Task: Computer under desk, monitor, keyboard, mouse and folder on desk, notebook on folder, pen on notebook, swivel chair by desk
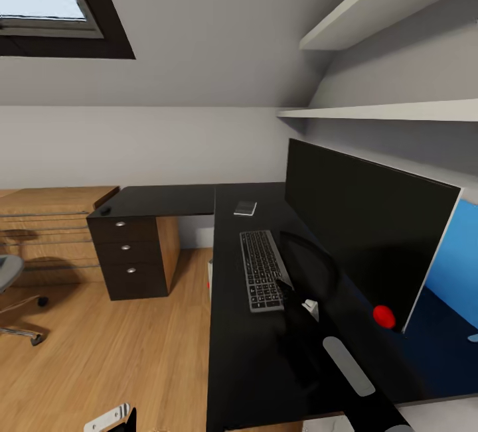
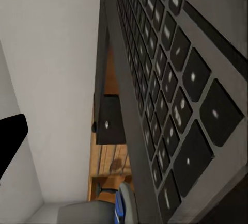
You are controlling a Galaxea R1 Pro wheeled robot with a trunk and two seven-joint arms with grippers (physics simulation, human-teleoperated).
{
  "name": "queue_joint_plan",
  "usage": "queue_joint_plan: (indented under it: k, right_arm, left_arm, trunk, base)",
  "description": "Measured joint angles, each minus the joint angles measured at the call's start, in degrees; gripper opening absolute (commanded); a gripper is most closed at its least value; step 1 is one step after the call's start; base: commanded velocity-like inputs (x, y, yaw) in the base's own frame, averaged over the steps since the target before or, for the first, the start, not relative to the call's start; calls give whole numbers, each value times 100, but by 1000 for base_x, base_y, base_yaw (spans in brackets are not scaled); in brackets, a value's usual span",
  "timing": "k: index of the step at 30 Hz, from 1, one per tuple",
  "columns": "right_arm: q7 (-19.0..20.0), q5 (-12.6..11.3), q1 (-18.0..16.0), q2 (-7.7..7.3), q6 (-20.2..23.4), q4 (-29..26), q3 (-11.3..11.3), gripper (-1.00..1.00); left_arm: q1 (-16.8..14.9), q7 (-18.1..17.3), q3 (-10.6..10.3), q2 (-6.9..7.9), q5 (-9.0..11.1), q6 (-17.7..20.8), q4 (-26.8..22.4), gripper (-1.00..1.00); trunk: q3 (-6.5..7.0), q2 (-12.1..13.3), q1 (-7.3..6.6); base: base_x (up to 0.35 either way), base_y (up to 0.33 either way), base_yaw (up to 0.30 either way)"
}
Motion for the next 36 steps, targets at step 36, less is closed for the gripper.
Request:
queue_joint_plan:
  k: [36]
  right_arm:
    - [-8, 268, 3, 27, -16, 44, 44, 100]
  left_arm:
    - [0, 25, 27, 24, 3, 0, 2, 100]
  trunk:
    - [-1, 1, 2]
  base:
    - [-301, -113, 0]
